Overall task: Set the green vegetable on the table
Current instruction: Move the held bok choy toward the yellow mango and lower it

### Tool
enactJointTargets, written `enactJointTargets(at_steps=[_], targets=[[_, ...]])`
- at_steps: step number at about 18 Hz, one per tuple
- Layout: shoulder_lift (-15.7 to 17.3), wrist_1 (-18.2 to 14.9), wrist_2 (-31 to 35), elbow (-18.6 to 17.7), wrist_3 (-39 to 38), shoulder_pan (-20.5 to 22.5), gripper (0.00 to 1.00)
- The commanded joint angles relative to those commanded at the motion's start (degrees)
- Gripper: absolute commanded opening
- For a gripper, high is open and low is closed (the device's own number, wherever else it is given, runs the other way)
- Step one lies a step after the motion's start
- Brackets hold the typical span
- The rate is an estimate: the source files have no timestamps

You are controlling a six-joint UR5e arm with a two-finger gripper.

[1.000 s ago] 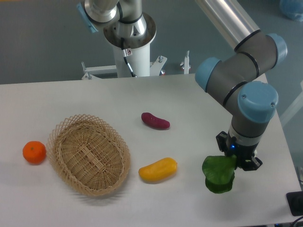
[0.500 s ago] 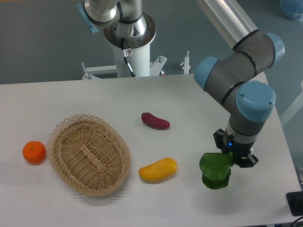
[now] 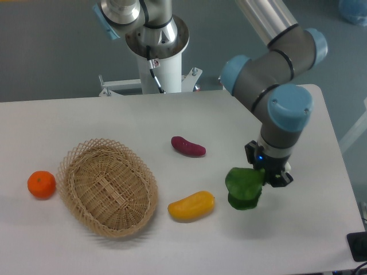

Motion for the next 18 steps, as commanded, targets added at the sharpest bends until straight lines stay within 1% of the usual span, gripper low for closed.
enactJointTargets(at_steps=[2,3,4,6,7,8,10,12,13,15,17,18], targets=[[-0.6,5.8,0.0,-2.9,-0.6,-0.1,0.3],[-1.4,8.2,0.0,-3.4,-0.8,-0.4,0.3],[-2.5,9.4,0.3,-3.4,-1.0,-0.6,0.3],[-2.9,9.5,0.4,-3.4,-2.0,-0.8,0.32],[-3.2,9.6,0.5,-3.4,-4.1,-1.3,0.32],[-3.9,9.7,0.5,-3.4,-7.9,-1.8,0.33],[-5.7,9.7,0.9,-1.4,-14.6,-3.1,0.34],[-7.1,9.4,3.9,0.3,-17.0,-4.2,0.37],[-7.6,9.7,5.3,0.4,-17.1,-4.8,0.39],[-8.1,9.7,5.9,0.9,-17.4,-5.1,0.46],[-8.3,9.6,6.1,1.3,-17.4,-5.1,0.59],[-8.3,9.6,5.9,1.3,-17.4,-5.1,0.79]])
